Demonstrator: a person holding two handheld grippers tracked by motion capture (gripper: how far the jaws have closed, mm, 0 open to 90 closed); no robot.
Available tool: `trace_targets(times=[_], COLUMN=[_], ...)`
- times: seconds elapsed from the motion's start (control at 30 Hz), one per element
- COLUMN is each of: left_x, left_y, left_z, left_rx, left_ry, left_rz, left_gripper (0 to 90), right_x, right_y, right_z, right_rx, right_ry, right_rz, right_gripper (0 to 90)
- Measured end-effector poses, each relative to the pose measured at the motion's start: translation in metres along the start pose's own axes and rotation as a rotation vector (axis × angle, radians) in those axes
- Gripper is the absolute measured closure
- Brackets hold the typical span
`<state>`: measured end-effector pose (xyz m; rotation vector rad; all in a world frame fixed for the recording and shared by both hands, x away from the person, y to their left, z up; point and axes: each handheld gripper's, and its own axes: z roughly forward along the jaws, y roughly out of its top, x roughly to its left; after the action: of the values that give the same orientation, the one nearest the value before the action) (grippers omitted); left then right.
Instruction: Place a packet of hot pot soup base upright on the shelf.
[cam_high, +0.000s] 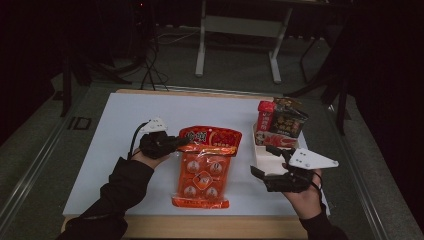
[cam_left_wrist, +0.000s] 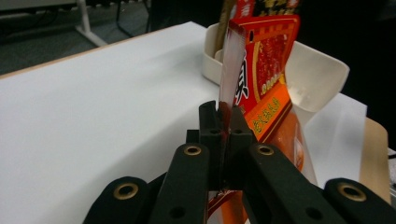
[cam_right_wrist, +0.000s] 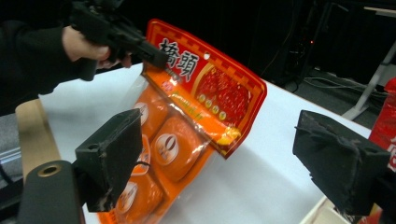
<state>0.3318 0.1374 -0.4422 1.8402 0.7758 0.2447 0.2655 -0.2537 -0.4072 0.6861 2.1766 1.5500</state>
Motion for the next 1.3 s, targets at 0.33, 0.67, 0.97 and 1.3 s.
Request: trace_targets(times=[0.33,0.67,0.97,1.3], left_x=[-0.003,-0.007,-0.007,-0.010], left_y=[-0.001,-0.002,-0.005,-0.005], left_z=[-0.008,-0.016,-0.021,-0.022], left_rx=[-0.012,-0.067,-0.114,-0.116], left_ry=[-0.029,-0.112,-0.194,-0.189], left_rz=[0.010,0.064,0.087,0.084], left_gripper=[89.8,89.8,89.9,89.7], right_x=[0.000,-0.014,-0.022,-0.009], right_y=[0.011,0.011,-0.002,-0.011], right_z=[0.028,0.062,0.083,0.095], right_rx=[0.000,0.029,0.046,0.105], right_ry=[0.028,0.040,0.101,0.197], right_rz=[0.013,0.075,0.121,0.071], right_gripper=[13.7,13.8,17.5,51.0])
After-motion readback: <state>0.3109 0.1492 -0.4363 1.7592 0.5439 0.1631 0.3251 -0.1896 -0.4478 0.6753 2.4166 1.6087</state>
